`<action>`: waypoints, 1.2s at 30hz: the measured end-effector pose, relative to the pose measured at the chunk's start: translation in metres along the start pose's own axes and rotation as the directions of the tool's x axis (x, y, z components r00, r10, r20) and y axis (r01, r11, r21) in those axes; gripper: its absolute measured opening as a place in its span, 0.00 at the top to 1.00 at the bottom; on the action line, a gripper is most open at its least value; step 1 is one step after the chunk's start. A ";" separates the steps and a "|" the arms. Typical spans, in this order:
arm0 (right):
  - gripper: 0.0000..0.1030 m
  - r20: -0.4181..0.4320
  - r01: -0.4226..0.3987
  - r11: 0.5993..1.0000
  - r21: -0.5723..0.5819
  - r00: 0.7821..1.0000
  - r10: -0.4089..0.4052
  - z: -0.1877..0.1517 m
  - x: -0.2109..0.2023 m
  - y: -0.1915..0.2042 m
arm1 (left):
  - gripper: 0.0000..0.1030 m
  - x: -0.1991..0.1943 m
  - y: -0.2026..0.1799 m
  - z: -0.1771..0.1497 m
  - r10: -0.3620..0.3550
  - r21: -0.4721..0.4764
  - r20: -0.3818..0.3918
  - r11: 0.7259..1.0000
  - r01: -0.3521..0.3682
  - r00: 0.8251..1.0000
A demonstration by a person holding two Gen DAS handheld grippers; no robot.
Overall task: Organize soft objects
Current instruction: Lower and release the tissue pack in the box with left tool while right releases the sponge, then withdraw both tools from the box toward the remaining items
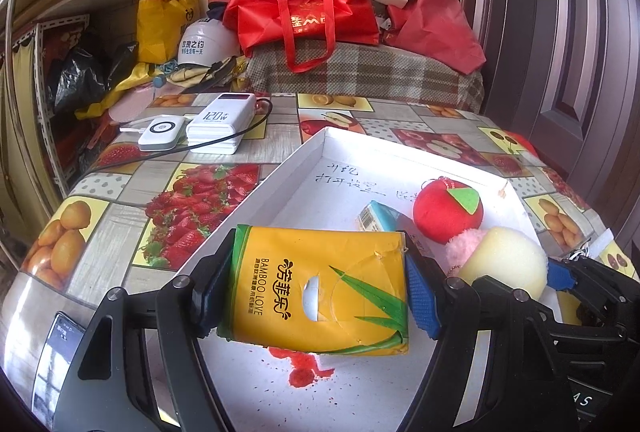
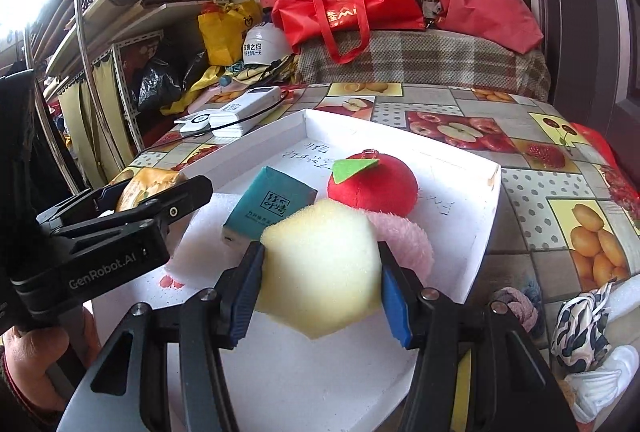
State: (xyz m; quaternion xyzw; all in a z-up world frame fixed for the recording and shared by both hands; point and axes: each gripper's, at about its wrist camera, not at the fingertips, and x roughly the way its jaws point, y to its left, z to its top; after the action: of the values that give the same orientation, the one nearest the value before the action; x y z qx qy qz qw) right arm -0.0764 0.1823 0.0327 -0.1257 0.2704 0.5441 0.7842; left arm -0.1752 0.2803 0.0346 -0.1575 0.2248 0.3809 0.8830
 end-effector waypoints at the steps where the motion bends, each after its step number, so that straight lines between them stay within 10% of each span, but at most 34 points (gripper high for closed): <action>1: 0.44 0.011 0.007 1.000 -0.008 1.000 -0.007 0.000 -0.002 0.002 | 0.28 0.000 0.000 0.000 0.002 0.001 0.004 1.000 -0.002 1.000; 10: 0.00 0.095 0.065 0.994 -0.091 0.994 -0.056 -0.001 -0.016 0.019 | 0.00 -0.016 -0.001 -0.003 0.093 -0.003 0.098 0.996 -0.093 0.991; 36: 0.00 0.252 0.023 0.993 -0.119 0.968 0.008 -0.026 -0.068 0.021 | 0.00 -0.065 -0.008 -0.023 0.104 -0.045 0.245 0.994 -0.096 0.964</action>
State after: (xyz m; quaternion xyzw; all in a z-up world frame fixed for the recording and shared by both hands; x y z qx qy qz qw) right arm -0.1210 0.1245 0.0515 -0.1038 0.1348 0.5682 0.8051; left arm -0.2152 0.2256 0.0494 -0.1116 0.1145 0.4450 0.8811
